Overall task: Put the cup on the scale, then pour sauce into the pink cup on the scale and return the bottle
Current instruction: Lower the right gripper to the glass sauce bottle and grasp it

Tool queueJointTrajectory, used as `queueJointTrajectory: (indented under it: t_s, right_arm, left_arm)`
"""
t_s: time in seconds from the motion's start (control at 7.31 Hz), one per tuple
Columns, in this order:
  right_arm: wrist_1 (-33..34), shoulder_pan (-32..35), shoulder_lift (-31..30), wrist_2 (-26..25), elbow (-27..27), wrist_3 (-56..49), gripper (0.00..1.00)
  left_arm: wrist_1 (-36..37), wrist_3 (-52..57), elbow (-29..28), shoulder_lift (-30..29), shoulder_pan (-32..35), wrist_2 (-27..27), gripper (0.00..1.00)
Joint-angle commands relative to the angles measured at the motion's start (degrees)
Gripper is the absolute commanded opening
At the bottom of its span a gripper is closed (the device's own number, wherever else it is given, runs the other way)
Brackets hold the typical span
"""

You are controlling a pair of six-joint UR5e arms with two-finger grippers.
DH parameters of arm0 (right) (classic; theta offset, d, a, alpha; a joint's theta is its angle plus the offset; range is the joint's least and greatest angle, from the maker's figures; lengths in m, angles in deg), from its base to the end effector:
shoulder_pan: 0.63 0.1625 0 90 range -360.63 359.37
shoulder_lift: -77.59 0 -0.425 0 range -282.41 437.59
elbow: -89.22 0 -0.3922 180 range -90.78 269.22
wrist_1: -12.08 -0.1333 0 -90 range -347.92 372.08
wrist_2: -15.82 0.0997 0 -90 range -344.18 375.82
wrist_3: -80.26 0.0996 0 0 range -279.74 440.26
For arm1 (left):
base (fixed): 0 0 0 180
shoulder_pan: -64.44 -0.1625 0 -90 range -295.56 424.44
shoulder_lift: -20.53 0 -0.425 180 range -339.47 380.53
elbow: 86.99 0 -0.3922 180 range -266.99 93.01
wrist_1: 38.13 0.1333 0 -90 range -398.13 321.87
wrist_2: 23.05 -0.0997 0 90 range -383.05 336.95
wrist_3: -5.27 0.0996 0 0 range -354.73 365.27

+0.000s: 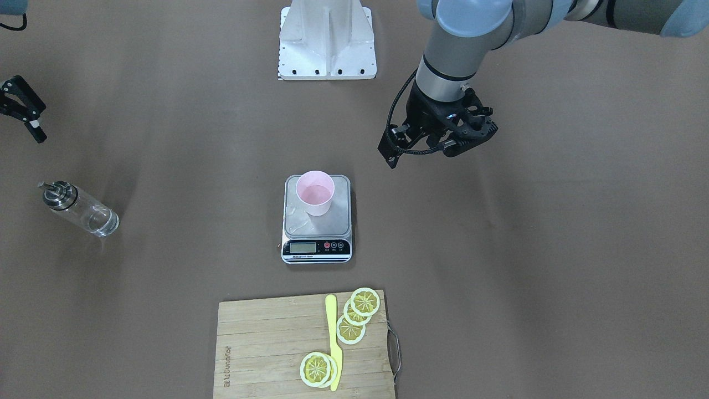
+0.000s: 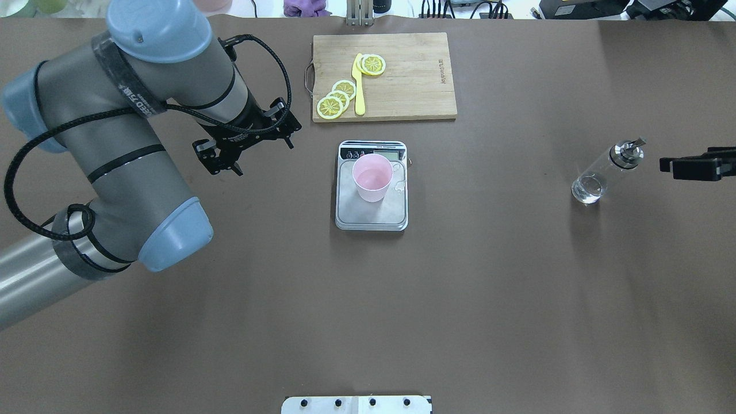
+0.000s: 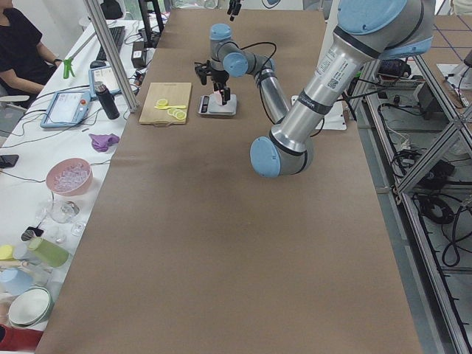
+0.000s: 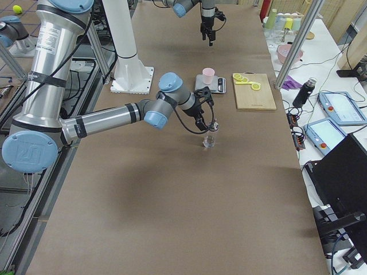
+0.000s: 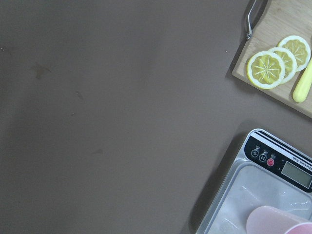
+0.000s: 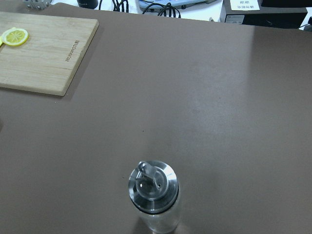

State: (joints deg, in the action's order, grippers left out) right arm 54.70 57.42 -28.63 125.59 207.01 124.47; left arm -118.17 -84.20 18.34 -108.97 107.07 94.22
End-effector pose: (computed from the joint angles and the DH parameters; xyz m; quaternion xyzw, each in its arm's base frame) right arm -0.1257 -0.3898 0.4549 0.2894 -0.4166 0.0076 0.8618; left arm 0.4037 -0.4907 0.1622 -0.0662 0.4250 -0.2387 0.8706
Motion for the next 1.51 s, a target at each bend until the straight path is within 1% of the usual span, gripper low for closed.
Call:
queueJointTrajectory:
  t_s: [0.0, 0.41, 0.55, 0.68, 0.82, 0.96, 1.09, 1.23, 1.37]
  right_arm:
    - [-4.82, -3.55, -1.27, -2.8, -1.07, 3.7, 1.0]
    - [-5.87, -4.09, -0.13, -3.16, -1.15, 3.7, 1.0]
    - [-10.32, -4.17, -0.65, -3.59, -2.72, 3.78, 1.0]
    - [-12.88, -4.35, -0.92, -5.94, -4.65, 3.7, 1.0]
    - [-13.26, -4.96, -1.7, -8.84, -5.8, 3.61, 1.0]
    - [-17.18, -7.66, -1.8, -11.3, -8.42, 2.91, 0.99]
    - [-24.18, -12.56, -1.63, -16.11, -13.84, 3.34, 0.99]
    - [-24.51, -15.66, -1.89, -21.47, -15.2, 3.61, 0.98]
    - [-24.6, -18.04, -1.89, -25.27, -16.17, 3.78, 0.98]
  left_arm:
    - [-0.03, 0.0, -0.04, 0.56, -0.01, -0.03, 0.99]
    - [-0.03, 0.0, -0.04, 0.65, -0.18, -1.17, 0.99]
    - [-0.03, 0.0, -0.04, 0.65, -0.18, -1.17, 0.99]
    - [-0.03, 0.0, -0.04, 0.65, -0.27, -1.17, 0.99]
    - [-0.03, 0.0, 0.05, 0.57, -0.36, -1.17, 0.99]
    - [-0.03, 0.0, 0.05, 0.56, -0.36, -1.17, 0.99]
    - [-0.12, 0.0, -0.03, 0.56, -0.36, -1.17, 0.99]
    - [-0.03, 0.0, -0.12, 0.65, -0.36, -1.17, 0.99]
    - [-0.12, 0.0, -0.21, 0.65, -0.36, -1.17, 0.99]
